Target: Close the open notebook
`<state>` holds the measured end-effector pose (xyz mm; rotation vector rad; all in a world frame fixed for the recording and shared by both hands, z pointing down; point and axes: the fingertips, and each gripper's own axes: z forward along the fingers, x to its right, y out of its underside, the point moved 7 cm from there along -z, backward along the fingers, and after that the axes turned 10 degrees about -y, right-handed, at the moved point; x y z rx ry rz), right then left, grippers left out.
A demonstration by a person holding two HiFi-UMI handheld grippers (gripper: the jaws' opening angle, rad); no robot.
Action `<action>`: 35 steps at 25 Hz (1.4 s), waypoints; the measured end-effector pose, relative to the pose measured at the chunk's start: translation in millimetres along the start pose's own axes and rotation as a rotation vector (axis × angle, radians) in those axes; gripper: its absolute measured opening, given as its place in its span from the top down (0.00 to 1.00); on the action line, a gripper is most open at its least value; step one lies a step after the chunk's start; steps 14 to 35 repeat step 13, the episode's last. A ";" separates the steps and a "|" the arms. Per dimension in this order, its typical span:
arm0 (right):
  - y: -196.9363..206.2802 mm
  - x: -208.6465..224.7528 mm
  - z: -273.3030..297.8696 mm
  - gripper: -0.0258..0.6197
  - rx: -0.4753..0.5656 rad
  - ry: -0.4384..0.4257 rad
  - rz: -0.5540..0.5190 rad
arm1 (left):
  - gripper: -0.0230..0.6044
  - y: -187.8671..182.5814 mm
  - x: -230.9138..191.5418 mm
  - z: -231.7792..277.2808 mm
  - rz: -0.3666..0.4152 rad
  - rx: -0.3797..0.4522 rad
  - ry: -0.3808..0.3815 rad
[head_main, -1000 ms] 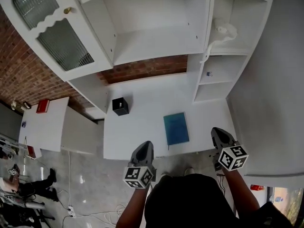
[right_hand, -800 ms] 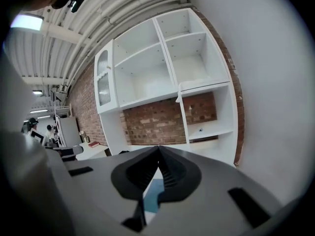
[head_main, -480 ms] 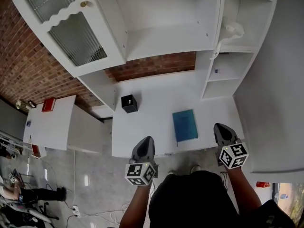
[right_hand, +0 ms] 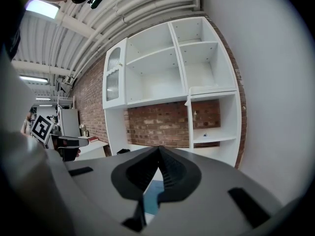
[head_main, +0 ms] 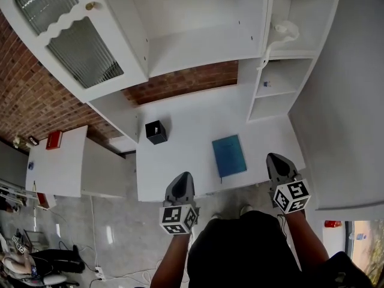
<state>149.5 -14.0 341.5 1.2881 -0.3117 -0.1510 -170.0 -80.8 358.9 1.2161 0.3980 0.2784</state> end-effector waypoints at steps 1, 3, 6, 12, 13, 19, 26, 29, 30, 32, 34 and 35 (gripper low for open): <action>0.3 0.2 -0.2 0.96 0.002 0.001 0.007 | 0.94 -0.1 1.4 1.2 0.002 -0.003 0.005; -0.1 0.7 0.2 0.96 0.005 0.002 0.014 | 0.94 -0.3 2.9 4.0 0.004 -0.009 0.013; -2.6 0.5 1.2 0.96 0.006 0.010 0.004 | 0.94 -0.6 4.0 7.0 -0.001 -0.013 0.017; -9.8 -2.6 5.1 0.96 0.031 -0.016 -0.001 | 0.94 -1.5 7.4 13.0 -0.010 -0.016 0.031; -11.0 -3.1 5.6 0.96 0.041 -0.022 0.002 | 0.94 -1.9 7.8 14.1 -0.009 -0.014 0.033; -11.0 -3.1 5.6 0.96 0.041 -0.022 0.002 | 0.94 -1.9 7.8 14.1 -0.009 -0.014 0.033; -11.0 -3.1 5.6 0.96 0.041 -0.022 0.002 | 0.94 -1.9 7.8 14.1 -0.009 -0.014 0.033; -11.0 -3.1 5.6 0.96 0.041 -0.022 0.002 | 0.94 -1.9 7.8 14.1 -0.009 -0.014 0.033; -11.0 -3.1 5.6 0.96 0.041 -0.022 0.002 | 0.94 -1.9 7.8 14.1 -0.009 -0.014 0.033; -11.0 -3.1 5.6 0.96 0.041 -0.022 0.002 | 0.94 -1.9 7.8 14.1 -0.009 -0.014 0.033; -11.0 -3.1 5.6 0.96 0.041 -0.022 0.002 | 0.94 -1.9 7.8 14.1 -0.009 -0.014 0.033; -11.0 -3.1 5.6 0.96 0.041 -0.022 0.002 | 0.94 -1.9 7.8 14.1 -0.009 -0.014 0.033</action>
